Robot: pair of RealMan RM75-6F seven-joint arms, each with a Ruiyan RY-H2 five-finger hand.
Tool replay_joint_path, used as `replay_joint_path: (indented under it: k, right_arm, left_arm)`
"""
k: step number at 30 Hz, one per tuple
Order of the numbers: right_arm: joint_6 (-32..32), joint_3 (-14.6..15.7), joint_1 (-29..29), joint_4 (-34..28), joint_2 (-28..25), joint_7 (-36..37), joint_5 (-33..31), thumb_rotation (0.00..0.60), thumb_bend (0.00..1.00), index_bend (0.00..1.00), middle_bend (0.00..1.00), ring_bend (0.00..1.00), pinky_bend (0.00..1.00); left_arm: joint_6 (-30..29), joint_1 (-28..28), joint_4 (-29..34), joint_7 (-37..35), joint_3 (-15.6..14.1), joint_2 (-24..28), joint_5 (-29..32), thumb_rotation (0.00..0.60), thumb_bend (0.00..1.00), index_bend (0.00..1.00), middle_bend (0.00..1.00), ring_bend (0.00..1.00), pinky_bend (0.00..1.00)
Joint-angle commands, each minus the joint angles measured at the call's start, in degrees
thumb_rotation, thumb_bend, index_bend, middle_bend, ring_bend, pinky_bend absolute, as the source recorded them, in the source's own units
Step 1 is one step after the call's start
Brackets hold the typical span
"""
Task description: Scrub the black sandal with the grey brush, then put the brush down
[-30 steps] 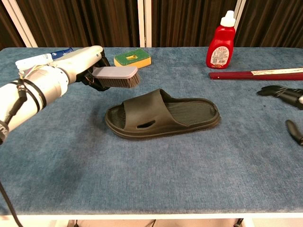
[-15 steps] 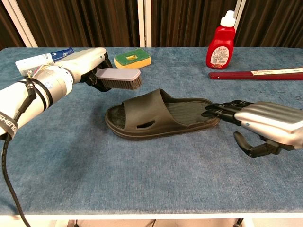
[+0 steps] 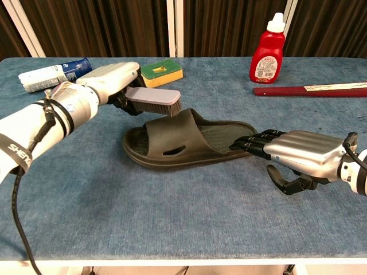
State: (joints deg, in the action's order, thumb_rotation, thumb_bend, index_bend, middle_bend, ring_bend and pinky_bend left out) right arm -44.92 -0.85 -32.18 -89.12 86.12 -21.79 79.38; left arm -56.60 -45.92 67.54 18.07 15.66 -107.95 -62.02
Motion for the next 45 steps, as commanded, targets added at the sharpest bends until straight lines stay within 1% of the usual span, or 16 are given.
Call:
replay_joint_path:
  k: [1, 7, 15, 23, 31, 34, 37, 41, 43, 45]
  right_arm:
    - [-0.09, 0.22, -0.2, 0.07, 0.14, -0.08, -0.18, 0.6, 0.88, 0.0, 0.03, 0.0, 0.0]
    - [-0.34, 0.77, -0.79, 0.07, 0.24, -0.12, -0.56, 0.6, 0.89, 0.0, 0.03, 0.0, 0.0]
    - [-1.22, 1.53, -1.03, 0.0, 0.14, -0.03, -0.91, 0.6, 0.88, 0.0, 0.03, 0.0, 0.0]
    - [-1.98, 2.09, -1.31, -0.18, 0.18, 0.14, -0.83, 0.6, 0.88, 0.0, 0.03, 0.0, 0.0]
    - [-2.41, 2.61, -1.47, -0.23, 0.26, -0.07, -1.12, 0.6, 0.88, 0.0, 0.03, 0.0, 0.0]
    - [-2.46, 2.7, -1.6, -0.15, 0.35, -0.03, -1.29, 0.6, 0.88, 0.0, 0.03, 0.0, 0.0]
    - [-2.44, 2.76, -1.75, -0.12, 0.42, 0.0, -1.41, 0.6, 0.88, 0.0, 0.03, 0.0, 0.0]
    - [-2.37, 2.86, -1.95, 0.04, 0.56, -0.05, -1.68, 0.6, 0.88, 0.0, 0.03, 0.0, 0.0]
    - [-2.39, 2.91, -2.01, 0.09, 0.64, -0.04, -1.82, 0.6, 0.88, 0.0, 0.03, 0.0, 0.0]
    - [-2.38, 2.99, -2.06, 0.08, 0.66, -0.12, -1.95, 0.6, 0.88, 0.0, 0.03, 0.0, 0.0]
  left_arm:
    - [-0.08, -0.5, -0.28, 0.54, 0.11, -0.83, 0.03, 0.6, 0.49, 1.0, 1.0, 1.0, 1.0]
    - [1.15, -1.5, -1.28, 0.72, -0.1, -2.15, -0.02, 0.6, 0.49, 1.0, 1.0, 1.0, 1.0]
    - [4.05, -2.37, -5.4, 0.88, -0.02, -3.57, 1.89, 0.6, 0.49, 1.0, 1.0, 1.0, 1.0]
    - [5.19, -2.55, -8.69, 1.19, 0.97, -3.76, 4.07, 0.6, 0.49, 1.0, 1.0, 1.0, 1.0]
    - [5.98, -2.36, -11.48, 0.14, 3.11, -3.17, 6.94, 0.6, 0.49, 1.0, 1.0, 1.0, 1.0]
    - [5.85, -2.03, -10.52, -0.72, 3.51, -2.14, 7.02, 0.6, 0.49, 1.0, 1.0, 1.0, 1.0]
    - [4.99, -1.33, -7.52, -2.65, 3.1, -0.76, 5.22, 0.6, 0.49, 1.0, 1.0, 1.0, 1.0]
    - [1.55, -0.37, -2.61, -4.28, 1.03, 0.47, 0.02, 0.6, 0.49, 1.0, 1.0, 1.0, 1.0]
    - [0.4, -0.33, -1.54, -3.7, -0.12, 0.35, -1.89, 0.6, 0.49, 1.0, 1.0, 1.0, 1.0]
    - [0.24, -0.51, -1.54, -2.41, -0.98, -0.09, -2.53, 0.6, 0.49, 1.0, 1.0, 1.0, 1.0]
